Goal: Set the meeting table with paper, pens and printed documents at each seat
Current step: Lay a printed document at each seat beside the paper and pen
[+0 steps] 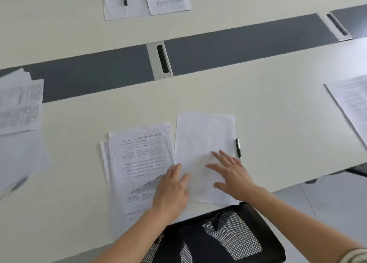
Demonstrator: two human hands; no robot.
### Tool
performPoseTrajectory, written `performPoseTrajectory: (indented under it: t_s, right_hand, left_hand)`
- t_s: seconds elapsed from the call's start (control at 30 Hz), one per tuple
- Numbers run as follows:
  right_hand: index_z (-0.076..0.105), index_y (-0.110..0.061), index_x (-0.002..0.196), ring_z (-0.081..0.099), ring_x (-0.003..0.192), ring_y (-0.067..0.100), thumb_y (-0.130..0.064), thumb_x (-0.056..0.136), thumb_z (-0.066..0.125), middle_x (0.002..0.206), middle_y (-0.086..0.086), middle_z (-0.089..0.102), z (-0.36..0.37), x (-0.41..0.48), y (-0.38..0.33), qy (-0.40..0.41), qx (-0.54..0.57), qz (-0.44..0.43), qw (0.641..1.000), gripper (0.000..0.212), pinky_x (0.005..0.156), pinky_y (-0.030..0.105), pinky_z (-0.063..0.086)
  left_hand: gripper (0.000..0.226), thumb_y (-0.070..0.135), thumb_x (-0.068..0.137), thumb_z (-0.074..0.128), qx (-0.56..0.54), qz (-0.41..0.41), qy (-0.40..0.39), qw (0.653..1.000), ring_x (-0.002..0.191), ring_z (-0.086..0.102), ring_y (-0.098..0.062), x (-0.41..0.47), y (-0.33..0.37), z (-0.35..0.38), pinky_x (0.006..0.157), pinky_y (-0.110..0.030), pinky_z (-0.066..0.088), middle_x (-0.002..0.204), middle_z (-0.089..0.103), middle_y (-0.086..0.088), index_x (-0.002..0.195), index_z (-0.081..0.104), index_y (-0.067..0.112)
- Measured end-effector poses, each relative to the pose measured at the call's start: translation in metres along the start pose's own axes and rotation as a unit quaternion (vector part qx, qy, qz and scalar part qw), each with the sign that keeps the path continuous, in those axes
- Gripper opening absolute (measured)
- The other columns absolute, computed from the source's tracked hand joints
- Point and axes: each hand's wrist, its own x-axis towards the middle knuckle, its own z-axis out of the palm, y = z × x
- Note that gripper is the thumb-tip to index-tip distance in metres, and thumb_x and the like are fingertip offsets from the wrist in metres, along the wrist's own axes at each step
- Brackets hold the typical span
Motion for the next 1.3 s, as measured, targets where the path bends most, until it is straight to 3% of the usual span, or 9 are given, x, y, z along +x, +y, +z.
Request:
performPoseTrajectory:
  t_s: [0.1, 0.2, 0.43, 0.57, 0.7, 0.9, 1.0, 1.13, 1.3]
  right_hand:
    - [0.054, -0.025, 0.131, 0.053, 0.124, 0.022, -0.035, 0.087, 0.065, 0.138, -0.002, 0.051, -0.004, -0.008, 0.022, 0.165, 0.105, 0.182, 0.964, 0.046, 0.089, 0.039, 0.05]
    - [0.051, -0.028, 0.131, 0.063, 0.092, 0.02, -0.037, 0.088, 0.062, 0.106, -0.006, 0.063, -0.004, -0.014, 0.043, 0.126, 0.196, 0.316, 0.92, 0.046, 0.078, 0.037, 0.052]
    - [0.062, -0.019, 0.116, 0.065, 0.079, 0.024, -0.028, 0.09, 0.063, 0.083, -0.005, 0.065, -0.024, -0.019, 0.07, 0.192, 0.275, 0.353, 0.873, 0.028, 0.079, 0.046, 0.056]
    - [0.061, -0.024, 0.111, 0.064, 0.075, 0.02, -0.031, 0.087, 0.067, 0.08, -0.007, 0.063, -0.033, -0.002, 0.049, 0.189, 0.28, 0.285, 0.897, 0.026, 0.071, 0.045, 0.059]
    - [0.059, -0.024, 0.113, 0.063, 0.076, 0.018, -0.032, 0.088, 0.065, 0.087, -0.009, 0.064, -0.022, 0.02, 0.023, 0.152, 0.246, 0.23, 0.929, 0.027, 0.074, 0.036, 0.055]
    - [0.055, -0.023, 0.122, 0.061, 0.102, 0.02, -0.04, 0.088, 0.063, 0.108, -0.003, 0.063, -0.005, 0.035, 0.015, 0.089, 0.163, 0.202, 0.961, 0.039, 0.082, 0.032, 0.048]
    - [0.045, -0.03, 0.138, 0.041, 0.132, 0.018, -0.05, 0.084, 0.066, 0.138, -0.005, 0.049, -0.001, 0.023, 0.022, 0.143, 0.093, 0.173, 0.97, 0.061, 0.098, 0.032, 0.043]
    - [0.02, -0.037, 0.151, -0.004, 0.152, 0.018, -0.063, 0.082, 0.059, 0.164, -0.003, 0.004, 0.006, 0.01, 0.033, 0.052, 0.051, 0.155, 0.985, 0.084, 0.121, 0.038, 0.011]
    - [0.022, -0.037, 0.151, -0.006, 0.152, 0.019, -0.065, 0.081, 0.058, 0.165, -0.001, 0.001, 0.004, 0.011, 0.031, 0.055, 0.054, 0.162, 0.984, 0.084, 0.122, 0.038, 0.01]
  left_hand:
    - [0.049, 0.024, 0.099, 0.039, 0.057, 0.043, -0.03, 0.997, 0.149, 0.001, -0.03, 0.013, 0.005, 0.008, 0.121, -0.039, 0.003, 0.161, 0.004, -0.013, 0.146, 0.029, 0.019]
    - [0.055, 0.021, 0.098, 0.039, 0.092, 0.079, -0.069, 0.99, 0.148, -0.005, -0.034, 0.016, 0.011, 0.019, 0.121, -0.042, -0.002, 0.161, -0.003, -0.018, 0.149, 0.022, 0.018]
    - [0.06, 0.023, 0.098, 0.041, 0.112, 0.096, -0.087, 0.985, 0.146, 0.0, -0.039, 0.034, 0.048, 0.028, 0.12, -0.046, 0.007, 0.159, -0.005, -0.02, 0.151, 0.015, 0.016]
    - [0.06, 0.027, 0.099, 0.037, 0.092, 0.094, -0.082, 0.988, 0.146, 0.005, -0.034, 0.045, 0.072, 0.029, 0.119, -0.045, 0.014, 0.16, -0.003, -0.016, 0.152, 0.011, 0.017]
    - [0.055, 0.031, 0.099, 0.037, 0.051, 0.05, -0.013, 0.997, 0.146, 0.013, -0.031, 0.04, 0.055, 0.025, 0.117, -0.041, 0.019, 0.16, 0.008, -0.015, 0.15, 0.022, 0.016]
    - [0.066, 0.042, 0.098, 0.039, 0.069, 0.023, -0.039, 0.997, 0.148, -0.01, -0.032, 0.033, 0.024, 0.03, 0.121, -0.041, 0.0, 0.161, -0.007, -0.018, 0.153, 0.01, 0.018]
    - [0.072, 0.046, 0.097, 0.041, 0.076, 0.023, -0.046, 0.996, 0.147, -0.015, -0.032, 0.036, 0.024, 0.035, 0.122, -0.043, -0.002, 0.16, -0.013, -0.017, 0.153, 0.005, 0.019]
    - [0.074, 0.044, 0.096, 0.046, 0.068, 0.021, -0.046, 0.996, 0.147, -0.018, -0.031, 0.04, 0.023, 0.038, 0.122, -0.044, -0.002, 0.16, -0.016, -0.016, 0.153, 0.005, 0.019]
    - [0.074, 0.041, 0.095, 0.048, 0.067, 0.02, -0.048, 0.996, 0.147, -0.017, -0.03, 0.044, 0.023, 0.036, 0.122, -0.044, -0.001, 0.16, -0.016, -0.015, 0.153, 0.007, 0.019]
